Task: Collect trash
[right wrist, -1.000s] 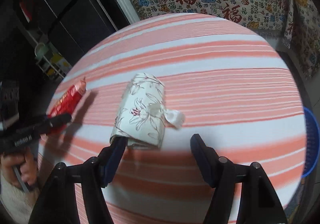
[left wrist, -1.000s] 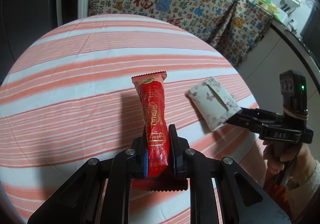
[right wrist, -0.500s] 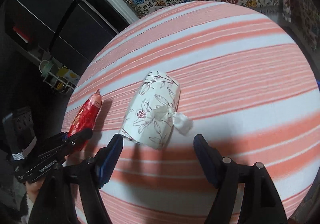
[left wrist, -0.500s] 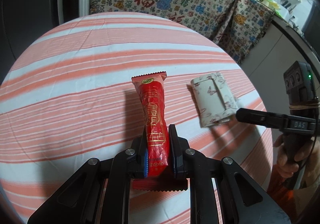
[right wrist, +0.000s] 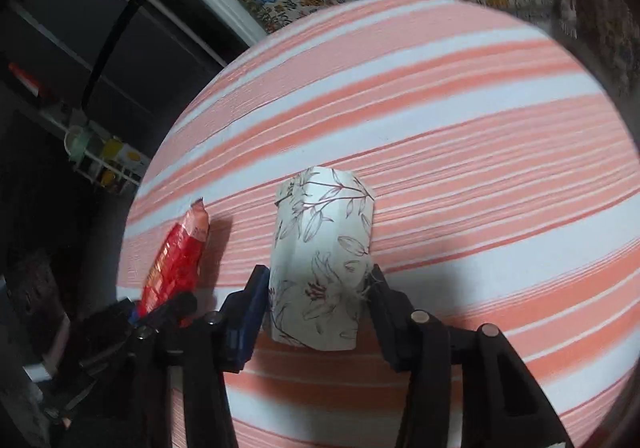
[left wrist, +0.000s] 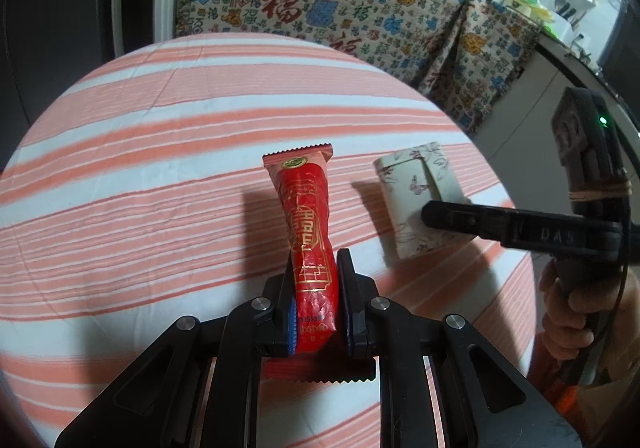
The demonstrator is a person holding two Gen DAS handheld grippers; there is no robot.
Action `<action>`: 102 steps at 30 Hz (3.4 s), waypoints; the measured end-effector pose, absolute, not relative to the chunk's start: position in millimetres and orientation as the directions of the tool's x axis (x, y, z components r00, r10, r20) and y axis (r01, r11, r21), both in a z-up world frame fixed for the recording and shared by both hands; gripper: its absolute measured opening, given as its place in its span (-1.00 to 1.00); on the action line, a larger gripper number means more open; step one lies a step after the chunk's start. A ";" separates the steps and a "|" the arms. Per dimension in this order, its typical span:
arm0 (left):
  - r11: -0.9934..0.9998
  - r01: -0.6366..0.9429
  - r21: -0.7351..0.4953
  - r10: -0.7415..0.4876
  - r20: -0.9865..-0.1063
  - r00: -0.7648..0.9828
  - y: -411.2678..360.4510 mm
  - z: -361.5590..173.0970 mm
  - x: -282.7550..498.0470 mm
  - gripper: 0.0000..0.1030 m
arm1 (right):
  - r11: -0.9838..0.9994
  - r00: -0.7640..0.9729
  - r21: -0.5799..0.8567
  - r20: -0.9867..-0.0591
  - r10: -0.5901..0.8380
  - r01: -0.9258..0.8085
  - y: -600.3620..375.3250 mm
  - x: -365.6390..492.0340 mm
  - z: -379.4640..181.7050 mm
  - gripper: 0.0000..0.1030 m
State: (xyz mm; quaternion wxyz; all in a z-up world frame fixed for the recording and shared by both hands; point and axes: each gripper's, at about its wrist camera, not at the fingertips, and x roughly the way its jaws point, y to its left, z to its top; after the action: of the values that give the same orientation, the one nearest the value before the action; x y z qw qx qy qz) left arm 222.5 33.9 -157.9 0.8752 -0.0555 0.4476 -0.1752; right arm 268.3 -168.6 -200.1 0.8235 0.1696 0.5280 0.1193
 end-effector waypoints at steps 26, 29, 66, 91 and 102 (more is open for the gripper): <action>0.679 0.639 -0.362 -0.635 -0.726 0.263 -343.5 -133.5 268.0 -0.70 | 0.951 0.517 -0.008 -0.838 -0.174 0.308 -499.1 192.5 -140.9 -0.02; 0.674 0.651 -0.349 -0.620 -0.746 0.242 -390.9 -155.1 280.7 -0.70 | 0.937 0.500 0.018 -0.849 -0.170 0.348 -529.5 199.2 -157.3 -0.01; 0.754 0.604 -0.259 -0.541 -0.767 0.346 -467.5 -207.7 314.1 0.84 | 0.786 0.545 0.288 -0.835 -0.073 0.547 -645.7 189.7 -222.0 0.64; 0.827 0.563 0.007 -0.391 -0.711 0.584 -389.0 -125.0 139.5 0.99 | 0.835 0.553 -0.050 -0.728 -0.405 0.547 -495.4 20.1 -130.9 0.76; 0.847 0.531 0.009 -0.358 -0.729 0.583 -380.3 -124.1 142.0 0.99 | 0.875 0.584 -0.028 -0.734 -0.347 0.484 -478.1 27.5 -127.0 0.76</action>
State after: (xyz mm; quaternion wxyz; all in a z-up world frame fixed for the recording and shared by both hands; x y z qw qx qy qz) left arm 142.0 -380.3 -124.1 0.8825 0.1135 0.3806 -0.2519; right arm 27.5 -478.1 -127.0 0.8857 0.0877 0.3909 -0.2346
